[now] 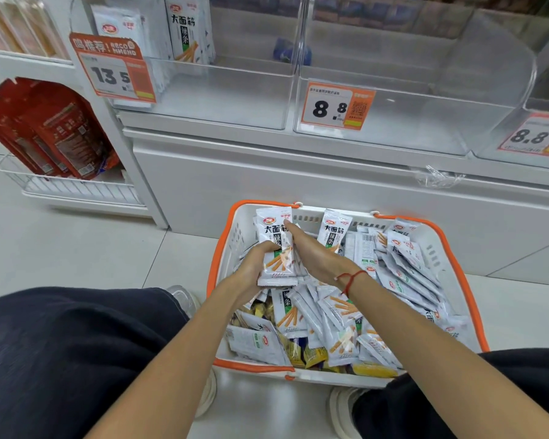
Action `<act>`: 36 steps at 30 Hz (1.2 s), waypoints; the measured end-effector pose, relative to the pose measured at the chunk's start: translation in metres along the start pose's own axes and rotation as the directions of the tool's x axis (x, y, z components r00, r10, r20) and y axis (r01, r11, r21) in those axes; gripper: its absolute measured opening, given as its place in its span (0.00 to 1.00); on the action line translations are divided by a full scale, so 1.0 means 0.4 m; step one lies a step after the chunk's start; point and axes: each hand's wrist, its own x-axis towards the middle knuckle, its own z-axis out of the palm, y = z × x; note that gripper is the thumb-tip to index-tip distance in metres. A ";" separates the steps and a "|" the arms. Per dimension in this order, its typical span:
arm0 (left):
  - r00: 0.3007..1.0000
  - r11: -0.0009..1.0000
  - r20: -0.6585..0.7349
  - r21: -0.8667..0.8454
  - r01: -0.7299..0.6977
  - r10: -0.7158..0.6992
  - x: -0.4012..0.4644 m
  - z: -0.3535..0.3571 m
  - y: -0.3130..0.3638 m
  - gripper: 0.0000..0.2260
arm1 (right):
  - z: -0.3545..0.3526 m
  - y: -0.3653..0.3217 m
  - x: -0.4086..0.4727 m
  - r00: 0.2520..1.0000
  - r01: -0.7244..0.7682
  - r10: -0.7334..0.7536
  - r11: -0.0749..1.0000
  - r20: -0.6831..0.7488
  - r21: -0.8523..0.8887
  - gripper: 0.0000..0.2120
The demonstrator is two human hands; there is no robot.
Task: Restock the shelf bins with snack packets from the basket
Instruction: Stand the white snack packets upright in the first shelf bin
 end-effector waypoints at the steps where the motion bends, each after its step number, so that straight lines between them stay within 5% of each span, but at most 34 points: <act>1: 1.000 1.000 0.004 -0.030 -0.005 0.005 -0.003 -0.009 -0.001 0.07 | -0.006 -0.016 -0.021 0.999 0.015 -0.014 0.998 0.029 -0.057 0.28; 5: 0.999 0.980 -0.018 -0.197 -0.033 0.030 -0.006 -0.036 0.003 0.06 | -0.033 -0.074 -0.054 0.998 0.027 -0.002 0.933 0.068 -0.359 0.27; 8: 0.996 0.952 -0.051 -0.293 -0.084 0.072 -0.001 -0.053 0.012 0.08 | -0.052 -0.068 -0.038 0.999 -0.026 0.046 0.737 0.012 -0.675 0.14; 10: 0.995 0.945 -0.069 -0.312 -0.097 0.079 0.000 -0.058 0.015 0.09 | -0.050 -0.029 -0.017 0.997 -0.023 0.073 0.570 0.023 -0.821 0.16; 16: 0.975 0.931 -0.157 -0.308 -0.198 0.155 0.003 -0.082 0.025 0.17 | 0.015 0.098 0.031 0.974 0.130 -0.218 0.279 0.070 -0.951 0.17; 21: 0.968 0.902 -0.143 -0.357 -0.243 0.204 -0.006 -0.120 0.047 0.09 | 0.014 0.173 0.059 0.958 0.212 -0.159 -0.170 0.239 -0.962 0.30; 25: 0.978 0.919 -0.135 -0.341 -0.197 0.160 -0.006 -0.110 0.045 0.10 | 0.027 0.160 0.052 0.853 0.251 -0.462 -0.041 0.241 -0.967 0.12; 27: 0.980 0.928 -0.138 -0.326 -0.182 0.144 -0.008 -0.100 0.044 0.10 | 0.020 0.150 0.045 0.789 0.238 -0.558 -0.110 0.258 -0.965 0.04; 29: 0.978 0.930 -0.158 -0.322 -0.180 0.135 -0.006 -0.098 0.042 0.10 | 0.005 0.153 0.033 0.858 0.218 -0.448 -0.121 0.250 -0.968 0.08; 32: 0.974 0.924 -0.170 -0.328 -0.198 0.149 -0.019 -0.100 0.047 0.09 | 0.003 0.148 0.012 0.962 0.052 -0.270 0.073 0.031 -0.996 0.21; 36: 0.966 0.918 -0.183 -0.318 -0.236 0.185 -0.033 -0.118 0.052 0.08 | 0.050 0.140 0.029 0.955 -0.195 -0.188 0.191 -0.231 -0.962 0.30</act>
